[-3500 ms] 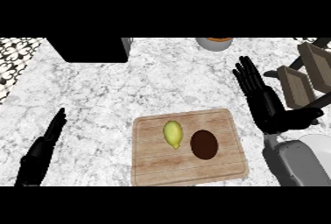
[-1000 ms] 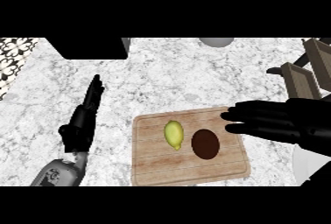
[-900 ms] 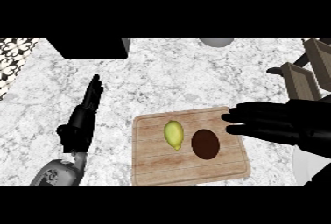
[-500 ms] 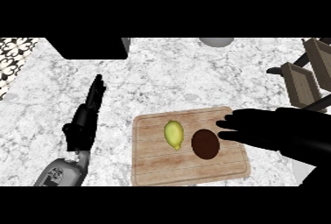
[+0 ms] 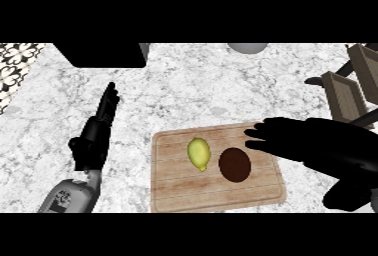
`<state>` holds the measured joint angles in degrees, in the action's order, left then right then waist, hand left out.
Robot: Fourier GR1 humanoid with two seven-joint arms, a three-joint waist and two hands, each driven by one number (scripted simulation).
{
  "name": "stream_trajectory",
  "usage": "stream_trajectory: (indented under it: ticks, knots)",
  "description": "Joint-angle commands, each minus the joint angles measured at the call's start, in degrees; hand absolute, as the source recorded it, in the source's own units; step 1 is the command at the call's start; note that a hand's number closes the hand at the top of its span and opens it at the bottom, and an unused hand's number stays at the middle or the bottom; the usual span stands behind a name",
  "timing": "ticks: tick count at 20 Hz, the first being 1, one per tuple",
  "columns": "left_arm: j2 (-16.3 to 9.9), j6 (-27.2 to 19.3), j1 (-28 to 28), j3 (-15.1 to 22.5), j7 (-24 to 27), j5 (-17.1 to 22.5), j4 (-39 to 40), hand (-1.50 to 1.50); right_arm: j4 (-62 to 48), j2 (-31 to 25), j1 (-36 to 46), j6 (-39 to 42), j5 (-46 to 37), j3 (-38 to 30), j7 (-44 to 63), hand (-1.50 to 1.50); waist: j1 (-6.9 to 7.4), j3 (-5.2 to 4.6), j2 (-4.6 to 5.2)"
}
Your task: Pick the cupcake from the cutting board and place it in the tiered basket
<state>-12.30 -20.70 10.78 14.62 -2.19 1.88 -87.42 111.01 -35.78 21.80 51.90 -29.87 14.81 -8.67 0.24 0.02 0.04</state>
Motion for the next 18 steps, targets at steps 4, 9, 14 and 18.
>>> stream_trajectory:
  ticks: [4, 9, 14, 18]
  knots:
    - [2.0, 1.3, -0.1, -1.4, 1.7, -1.5, 1.8, 0.00, 0.3, -2.4, -0.4, -2.5, -7.0, 2.4, -9.8, -1.50, -0.09, -0.01, 0.01]
    - [3.0, 2.7, -1.0, -2.1, 3.0, -1.6, 2.2, 0.00, -0.9, -2.2, -1.3, -9.5, -13.1, 5.4, -14.1, -1.50, -0.14, -0.01, 0.01]
    - [5.3, 2.8, 0.9, -2.3, 0.9, -4.1, 3.0, 0.00, -5.7, 4.2, -0.9, -11.5, -18.4, 6.2, -10.8, -1.50, -0.15, -0.02, -0.01]
    - [6.4, -0.4, -3.8, 0.1, -1.4, -7.8, -4.0, 0.00, -8.2, 3.6, 0.1, -9.8, -17.7, 1.8, -11.9, -1.50, 0.05, -0.02, -0.09]
